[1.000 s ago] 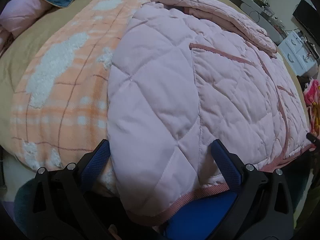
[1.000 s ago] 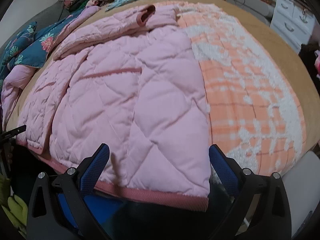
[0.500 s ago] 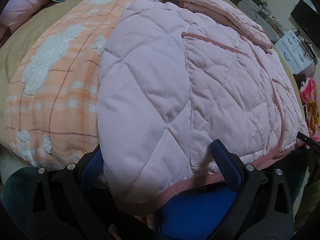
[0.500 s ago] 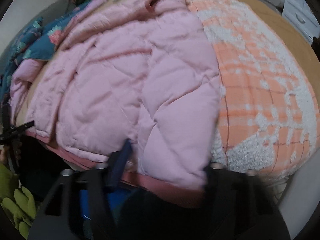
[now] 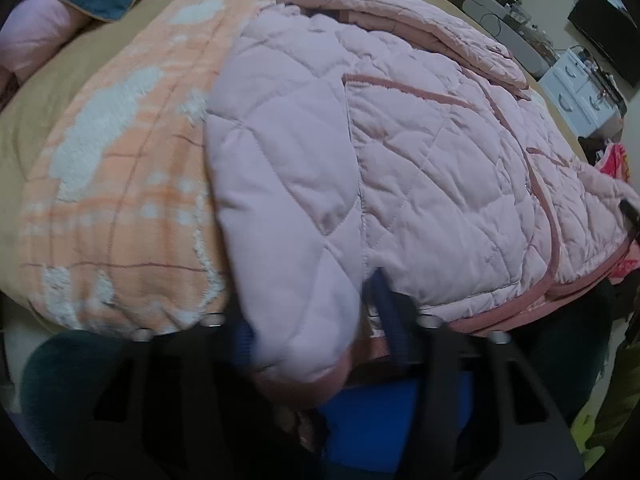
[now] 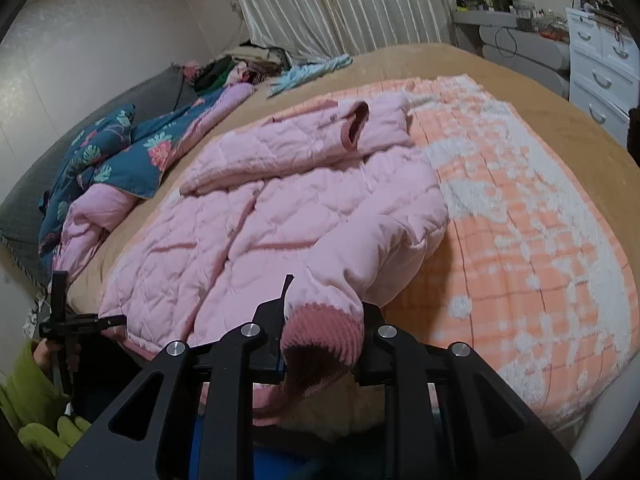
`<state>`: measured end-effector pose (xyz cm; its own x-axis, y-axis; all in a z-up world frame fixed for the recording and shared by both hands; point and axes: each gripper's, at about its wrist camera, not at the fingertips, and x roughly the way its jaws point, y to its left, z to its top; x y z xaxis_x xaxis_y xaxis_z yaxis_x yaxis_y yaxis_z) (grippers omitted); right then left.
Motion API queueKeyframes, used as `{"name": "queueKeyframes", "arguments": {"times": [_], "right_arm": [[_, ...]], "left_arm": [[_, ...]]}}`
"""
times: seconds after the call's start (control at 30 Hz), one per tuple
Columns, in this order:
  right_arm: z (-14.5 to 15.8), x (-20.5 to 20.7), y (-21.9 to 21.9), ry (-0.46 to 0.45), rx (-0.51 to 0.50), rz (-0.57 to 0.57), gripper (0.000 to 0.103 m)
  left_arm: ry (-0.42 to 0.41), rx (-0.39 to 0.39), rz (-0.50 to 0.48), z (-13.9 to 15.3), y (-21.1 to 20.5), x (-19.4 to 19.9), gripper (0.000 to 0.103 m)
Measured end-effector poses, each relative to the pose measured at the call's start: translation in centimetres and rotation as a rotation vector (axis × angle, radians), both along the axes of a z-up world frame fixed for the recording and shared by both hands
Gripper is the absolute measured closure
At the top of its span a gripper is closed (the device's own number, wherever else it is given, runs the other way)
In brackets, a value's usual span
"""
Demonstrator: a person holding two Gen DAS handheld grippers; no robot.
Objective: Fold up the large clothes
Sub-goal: 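Grasp the hem ribbing with the right tool while the left tool grasps the hem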
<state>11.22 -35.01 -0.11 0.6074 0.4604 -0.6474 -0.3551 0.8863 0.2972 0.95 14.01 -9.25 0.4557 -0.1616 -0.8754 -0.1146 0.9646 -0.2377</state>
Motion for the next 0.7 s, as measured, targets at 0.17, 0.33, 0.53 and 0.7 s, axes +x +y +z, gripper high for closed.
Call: {"name": "queueKeyframes", "arguments": {"times": [0.17,0.33,0.53,0.7], "right_arm": [[0.6,0.3,0.2,-0.033,0.034,-0.018,0.083],[2.0,0.6,0.1,-0.075,0.071,-0.034,0.084],[4.0,1.3,0.5,-0.119,0.079,-0.036,0.085],[5.8,2.2,0.6,-0.154,0.090,-0.049,0.086]], "left_arm": [[-0.065,-0.003,-0.009,2.0,0.3,0.3,0.093],[-0.156,0.006,-0.007,5.0,0.1,1.7,0.095],[-0.277,0.013,-0.019,9.5,-0.5,4.0,0.095],[-0.351,0.022,-0.028,12.3,-1.4,5.5,0.095]]}}
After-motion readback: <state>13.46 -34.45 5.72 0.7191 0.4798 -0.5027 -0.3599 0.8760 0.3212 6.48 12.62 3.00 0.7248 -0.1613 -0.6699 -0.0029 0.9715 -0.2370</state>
